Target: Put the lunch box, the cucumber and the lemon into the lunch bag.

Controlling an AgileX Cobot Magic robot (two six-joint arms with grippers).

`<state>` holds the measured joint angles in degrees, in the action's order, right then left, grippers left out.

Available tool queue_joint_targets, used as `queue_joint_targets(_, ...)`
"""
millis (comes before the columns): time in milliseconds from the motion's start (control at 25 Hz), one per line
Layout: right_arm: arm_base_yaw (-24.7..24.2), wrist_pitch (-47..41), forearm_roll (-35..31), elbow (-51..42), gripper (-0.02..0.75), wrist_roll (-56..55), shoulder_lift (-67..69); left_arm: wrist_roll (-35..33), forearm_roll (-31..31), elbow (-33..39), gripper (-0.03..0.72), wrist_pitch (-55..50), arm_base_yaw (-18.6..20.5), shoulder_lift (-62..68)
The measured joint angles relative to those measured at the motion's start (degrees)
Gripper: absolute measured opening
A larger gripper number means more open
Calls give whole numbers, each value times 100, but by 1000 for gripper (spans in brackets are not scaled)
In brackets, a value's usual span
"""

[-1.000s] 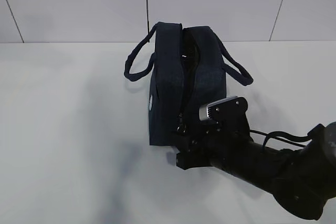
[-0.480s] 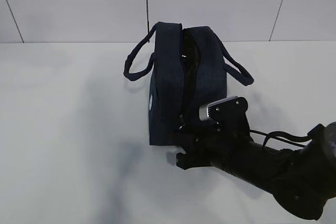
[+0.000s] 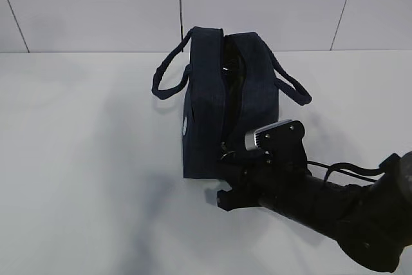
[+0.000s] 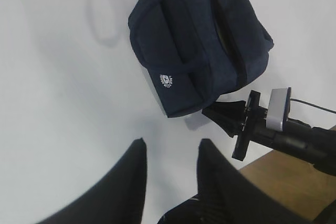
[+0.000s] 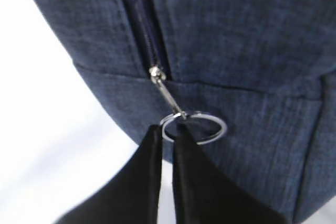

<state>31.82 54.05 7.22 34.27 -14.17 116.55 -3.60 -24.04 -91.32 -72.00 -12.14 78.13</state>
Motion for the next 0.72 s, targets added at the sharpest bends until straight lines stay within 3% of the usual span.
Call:
queue_joint_targets(240,0,0,64,-82,1,0,-207,0,0,0,235,0,0,0)
queue_joint_targets(720,0,-42,306,-501,0,0,-741,0,0,0,235,0,0,0)
